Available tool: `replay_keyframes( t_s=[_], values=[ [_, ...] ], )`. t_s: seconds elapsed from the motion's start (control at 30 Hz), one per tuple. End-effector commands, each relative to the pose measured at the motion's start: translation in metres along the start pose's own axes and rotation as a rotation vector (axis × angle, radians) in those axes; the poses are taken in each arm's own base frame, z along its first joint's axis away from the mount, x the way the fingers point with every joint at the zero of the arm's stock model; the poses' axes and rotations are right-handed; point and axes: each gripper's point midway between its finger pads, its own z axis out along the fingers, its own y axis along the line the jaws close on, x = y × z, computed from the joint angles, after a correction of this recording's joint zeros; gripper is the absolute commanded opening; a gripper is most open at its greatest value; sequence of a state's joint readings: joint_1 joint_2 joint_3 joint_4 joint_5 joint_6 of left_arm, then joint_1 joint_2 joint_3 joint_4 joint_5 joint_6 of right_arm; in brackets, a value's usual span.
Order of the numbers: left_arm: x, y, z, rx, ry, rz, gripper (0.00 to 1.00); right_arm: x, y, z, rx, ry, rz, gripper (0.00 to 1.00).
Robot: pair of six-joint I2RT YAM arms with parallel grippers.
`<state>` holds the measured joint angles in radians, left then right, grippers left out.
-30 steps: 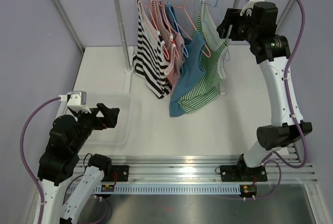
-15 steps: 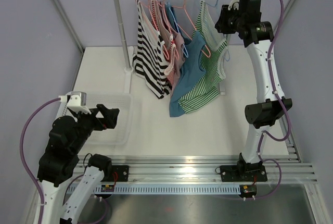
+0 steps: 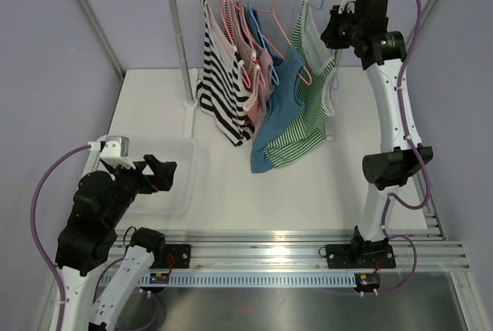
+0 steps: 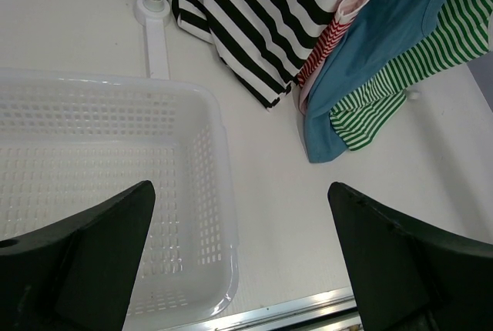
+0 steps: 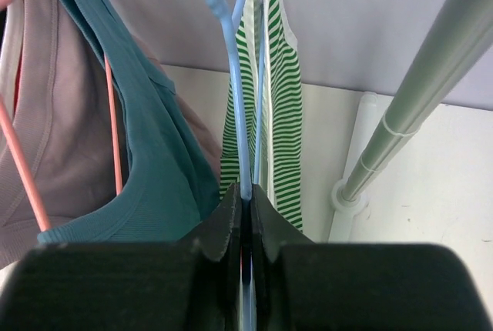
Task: Remove the tank top from the hanger
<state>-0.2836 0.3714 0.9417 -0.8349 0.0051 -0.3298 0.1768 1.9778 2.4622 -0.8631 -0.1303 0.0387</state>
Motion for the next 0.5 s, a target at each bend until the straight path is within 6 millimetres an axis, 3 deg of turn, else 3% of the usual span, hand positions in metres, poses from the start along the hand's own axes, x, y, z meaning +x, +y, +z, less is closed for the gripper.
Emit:
replay_keyframes(
  t_s=[0.0,0.17,0.33,0.4,0.43,0.47],
  values=[
    [-0.011,-0.007,-0.007,0.034,-0.036,0.012,0.99,-0.065,0.014,-0.050,-0.014,-0.202,-0.008,0.00],
    [-0.016,-0.012,-0.013,0.054,-0.041,0.014,0.99,-0.090,0.017,-0.079,-0.007,-0.284,-0.011,0.00],
    [-0.024,-0.026,-0.020,0.119,-0.054,0.014,0.99,-0.092,0.016,-0.101,0.015,-0.293,-0.014,0.00],
    [-0.032,-0.035,-0.022,0.159,-0.061,0.016,0.99,-0.095,0.017,-0.120,0.024,-0.312,-0.021,0.00],
    [-0.035,-0.041,-0.023,0.188,-0.061,0.017,0.99,-0.087,0.015,-0.118,0.029,-0.290,-0.021,0.00],
    [-0.039,-0.046,-0.021,0.209,-0.065,0.019,0.99,-0.095,0.018,-0.137,0.027,-0.329,-0.024,0.00]
  ],
)
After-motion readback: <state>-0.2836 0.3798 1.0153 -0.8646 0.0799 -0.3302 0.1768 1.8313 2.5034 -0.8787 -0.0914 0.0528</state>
